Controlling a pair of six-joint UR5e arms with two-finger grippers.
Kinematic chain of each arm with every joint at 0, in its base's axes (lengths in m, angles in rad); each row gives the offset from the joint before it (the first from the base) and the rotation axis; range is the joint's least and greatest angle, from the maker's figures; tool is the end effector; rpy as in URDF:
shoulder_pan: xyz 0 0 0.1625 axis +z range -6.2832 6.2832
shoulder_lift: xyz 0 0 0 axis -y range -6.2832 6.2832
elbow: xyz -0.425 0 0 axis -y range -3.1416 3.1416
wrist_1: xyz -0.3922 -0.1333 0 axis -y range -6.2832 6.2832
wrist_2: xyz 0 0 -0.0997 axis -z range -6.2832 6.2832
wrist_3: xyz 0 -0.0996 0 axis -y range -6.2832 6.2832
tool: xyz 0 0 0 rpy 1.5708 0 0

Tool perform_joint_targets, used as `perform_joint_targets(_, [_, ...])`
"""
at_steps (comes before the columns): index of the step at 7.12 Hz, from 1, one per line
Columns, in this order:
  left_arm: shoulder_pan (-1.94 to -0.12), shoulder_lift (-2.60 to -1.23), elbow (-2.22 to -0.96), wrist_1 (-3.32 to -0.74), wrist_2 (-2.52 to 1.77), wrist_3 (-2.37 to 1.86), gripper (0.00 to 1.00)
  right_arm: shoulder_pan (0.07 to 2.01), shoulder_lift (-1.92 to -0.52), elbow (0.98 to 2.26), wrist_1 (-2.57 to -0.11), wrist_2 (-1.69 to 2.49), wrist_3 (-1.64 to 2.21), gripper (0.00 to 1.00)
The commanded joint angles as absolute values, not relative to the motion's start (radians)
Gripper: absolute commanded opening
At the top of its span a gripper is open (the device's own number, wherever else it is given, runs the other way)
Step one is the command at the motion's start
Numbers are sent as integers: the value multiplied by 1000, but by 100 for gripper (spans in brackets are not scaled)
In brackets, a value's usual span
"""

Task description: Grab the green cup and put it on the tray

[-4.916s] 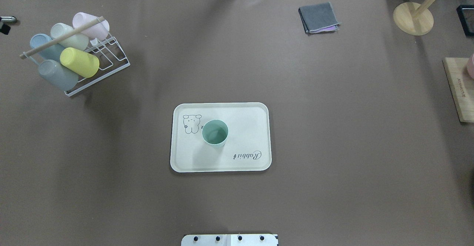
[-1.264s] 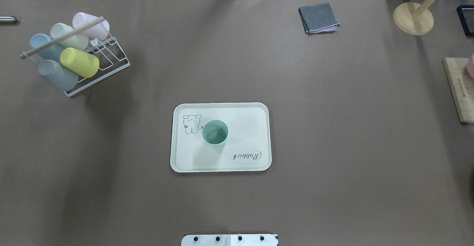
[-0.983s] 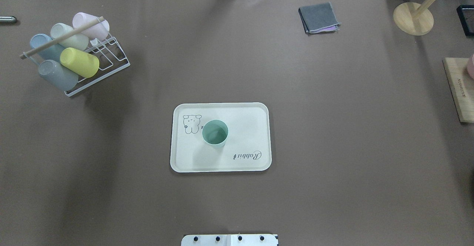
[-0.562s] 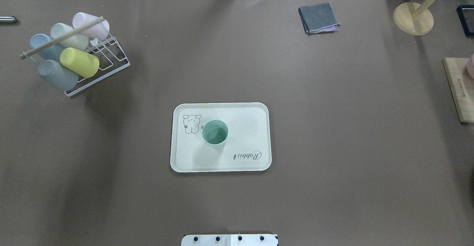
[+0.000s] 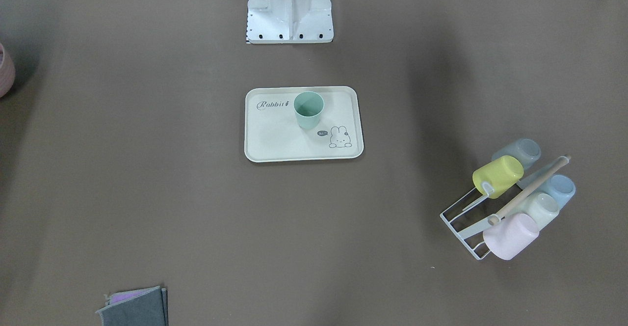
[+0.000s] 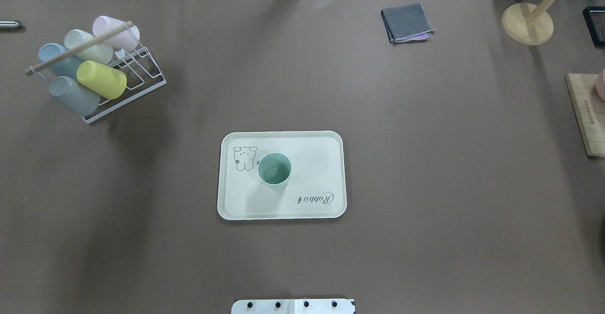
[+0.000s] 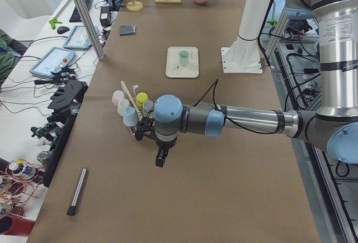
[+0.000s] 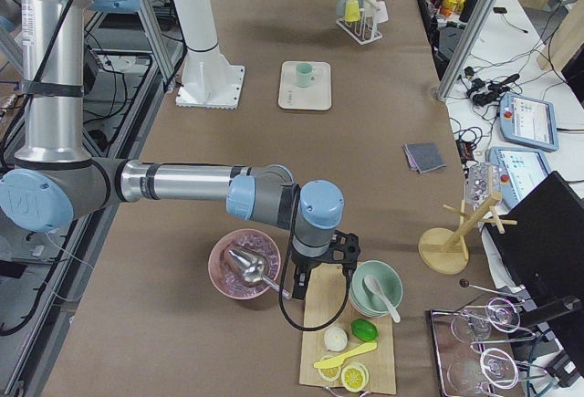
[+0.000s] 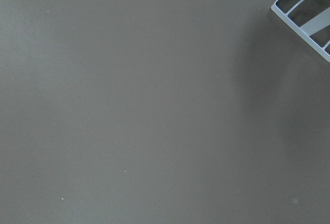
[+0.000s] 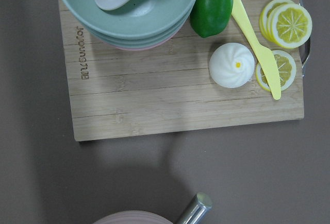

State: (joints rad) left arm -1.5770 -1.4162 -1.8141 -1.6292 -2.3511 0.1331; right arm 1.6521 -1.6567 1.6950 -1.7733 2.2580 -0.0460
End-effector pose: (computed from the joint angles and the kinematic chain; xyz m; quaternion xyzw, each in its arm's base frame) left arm -0.0659 -0.4338 0.6031 0.0942 0.3737 0.0864 0.9187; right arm 0.1057 -0.4341 0.6632 -0.0557 -0.3400 0.0442 0.9377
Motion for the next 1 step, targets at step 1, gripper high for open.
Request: perform_joint_targets(1, [-1577,-1417,-1803,-1631,-2350,133,98,1652,-1657,1695,-1773,2258,-46,100])
